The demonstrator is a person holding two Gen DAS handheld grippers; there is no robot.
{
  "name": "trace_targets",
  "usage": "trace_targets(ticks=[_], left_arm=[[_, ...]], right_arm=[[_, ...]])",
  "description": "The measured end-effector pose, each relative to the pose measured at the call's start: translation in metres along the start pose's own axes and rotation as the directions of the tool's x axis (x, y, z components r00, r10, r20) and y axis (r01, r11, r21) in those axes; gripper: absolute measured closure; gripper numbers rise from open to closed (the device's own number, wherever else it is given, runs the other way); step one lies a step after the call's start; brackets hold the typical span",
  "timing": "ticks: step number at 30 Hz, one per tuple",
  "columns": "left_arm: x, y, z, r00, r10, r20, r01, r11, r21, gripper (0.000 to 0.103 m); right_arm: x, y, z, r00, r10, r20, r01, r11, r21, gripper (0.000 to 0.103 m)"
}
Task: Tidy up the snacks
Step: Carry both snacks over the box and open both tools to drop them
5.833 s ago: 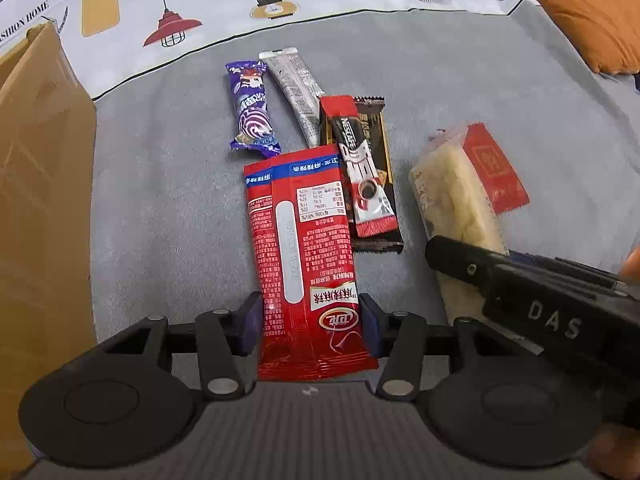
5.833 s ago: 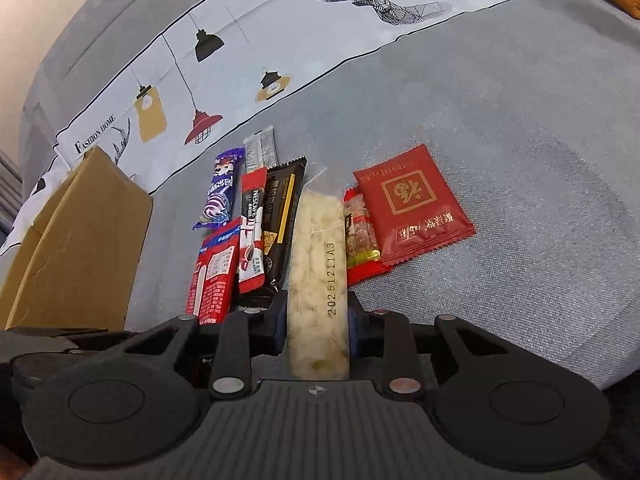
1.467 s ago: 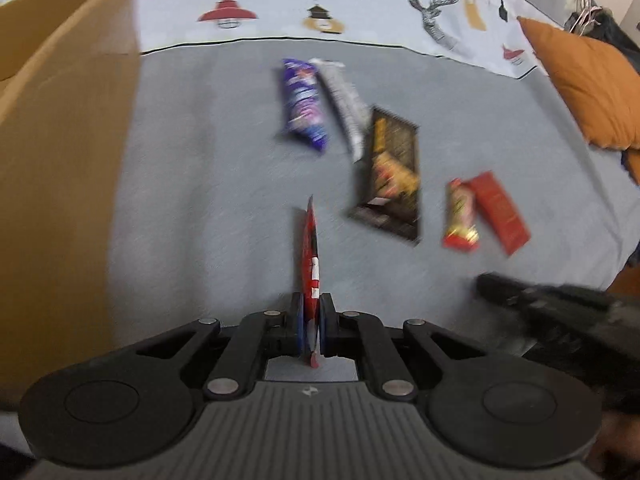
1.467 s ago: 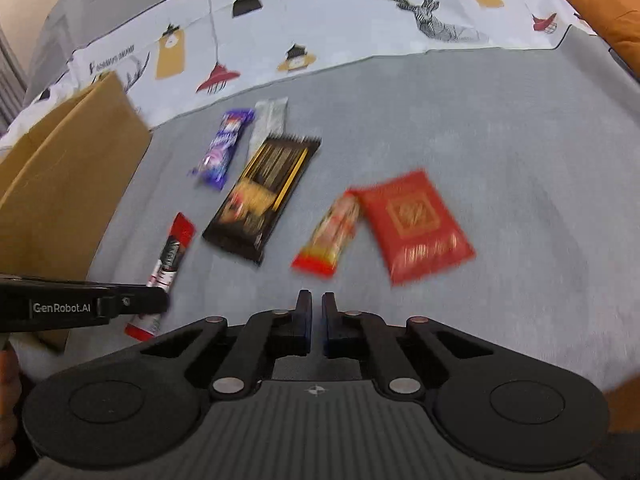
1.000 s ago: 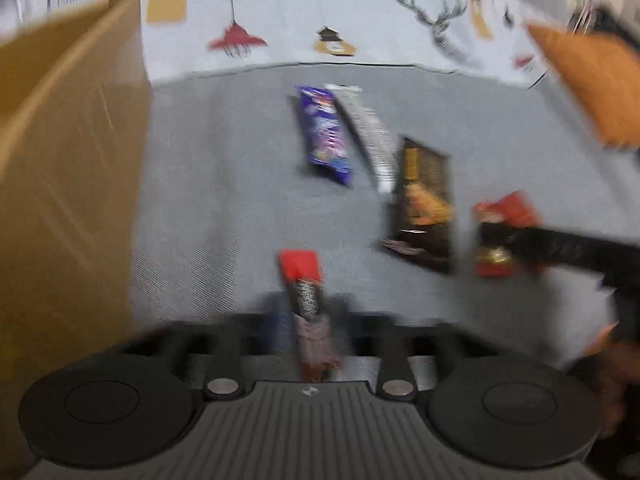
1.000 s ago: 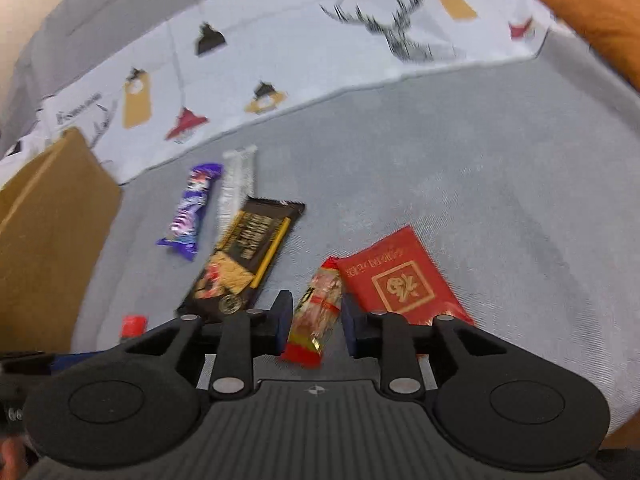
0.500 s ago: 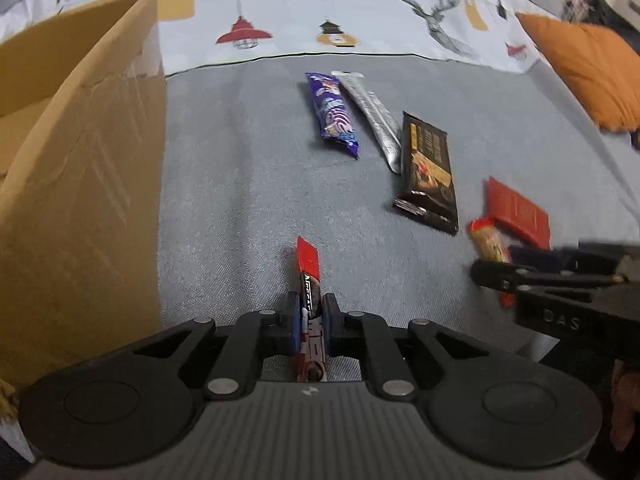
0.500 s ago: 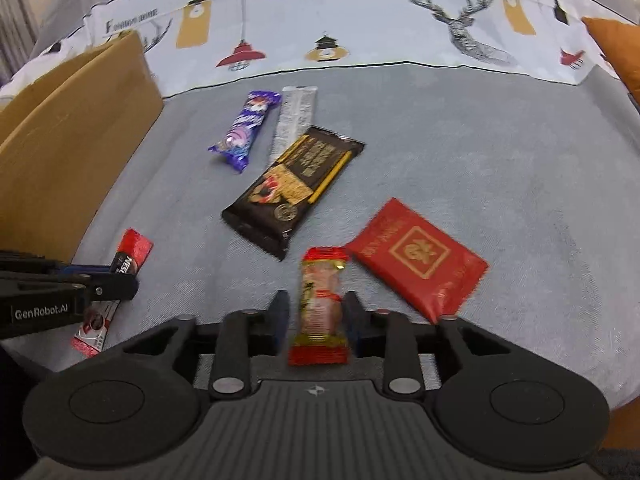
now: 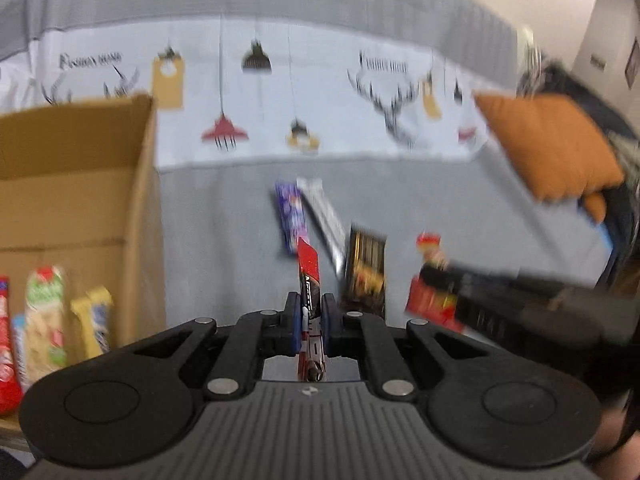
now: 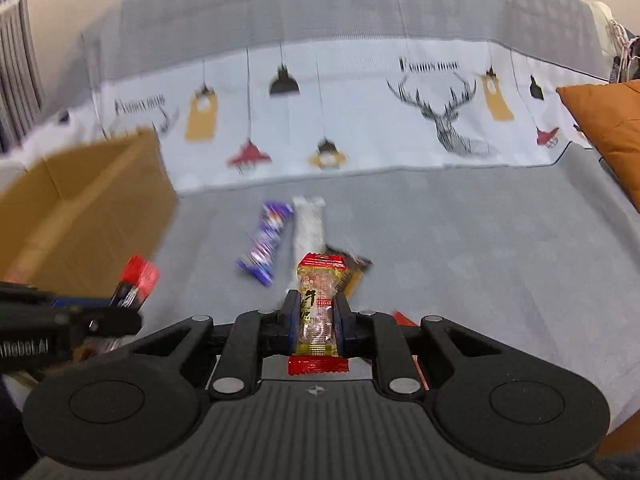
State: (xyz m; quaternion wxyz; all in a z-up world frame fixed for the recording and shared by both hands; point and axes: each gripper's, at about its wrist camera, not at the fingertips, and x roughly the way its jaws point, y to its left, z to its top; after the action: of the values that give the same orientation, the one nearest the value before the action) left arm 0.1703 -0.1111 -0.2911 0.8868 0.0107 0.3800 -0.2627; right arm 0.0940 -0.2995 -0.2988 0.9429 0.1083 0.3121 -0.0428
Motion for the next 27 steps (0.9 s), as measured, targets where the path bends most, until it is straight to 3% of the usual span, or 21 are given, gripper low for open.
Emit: trace_targets(ticks=[4,11,14,17,20,22,24,26,27], left_arm=[[-0.039,0.012,0.019,0.998,0.029,0.061,-0.028,0.999,-0.023,0.092],[-0.110,0.039,0.043,0.981,0.142,0.130,-0.133,0.988,-0.076,0.092],[-0.152,0.048,0.047,0.954,0.222,0.203,-0.212,0.975,-0.072,0.092],[-0.199,0.052,0.049,0.894,0.305,0.328,-0.296,0.952,-0.078,0.092],[-0.231,0.062,0.054,0.854,0.334,0.398,-0.312,0.942,-0.120,0.092],[-0.242,0.071,0.057,0.842,0.344,0.415,-0.313,0.939,-0.143,0.092],[-0.242,0.079,0.058,0.837,0.352,0.420,-0.316,0.936,-0.155,0.092],[-0.230,0.087,0.056,0.812,0.404,0.421,-0.373,0.914,-0.157,0.092],[-0.221,0.091,0.054,0.808,0.425,0.407,-0.402,0.904,-0.145,0.092]], right_arm=[[-0.029,0.023,0.019,0.998,0.065,0.025,-0.066,0.995,0.070,0.085],[-0.081,0.093,0.071,0.978,0.159,0.136,-0.156,0.987,-0.032,0.085],[-0.103,0.127,0.087,0.962,0.218,0.166,-0.204,0.974,-0.102,0.085],[-0.129,0.166,0.098,0.929,0.274,0.250,-0.220,0.950,-0.223,0.085],[-0.147,0.193,0.111,0.888,0.359,0.288,-0.274,0.915,-0.297,0.085],[-0.152,0.205,0.117,0.872,0.398,0.285,-0.303,0.896,-0.324,0.085],[-0.151,0.213,0.121,0.866,0.412,0.284,-0.312,0.888,-0.337,0.085],[-0.142,0.221,0.119,0.872,0.408,0.270,-0.302,0.883,-0.360,0.085],[-0.133,0.223,0.118,0.878,0.402,0.258,-0.297,0.883,-0.363,0.085]])
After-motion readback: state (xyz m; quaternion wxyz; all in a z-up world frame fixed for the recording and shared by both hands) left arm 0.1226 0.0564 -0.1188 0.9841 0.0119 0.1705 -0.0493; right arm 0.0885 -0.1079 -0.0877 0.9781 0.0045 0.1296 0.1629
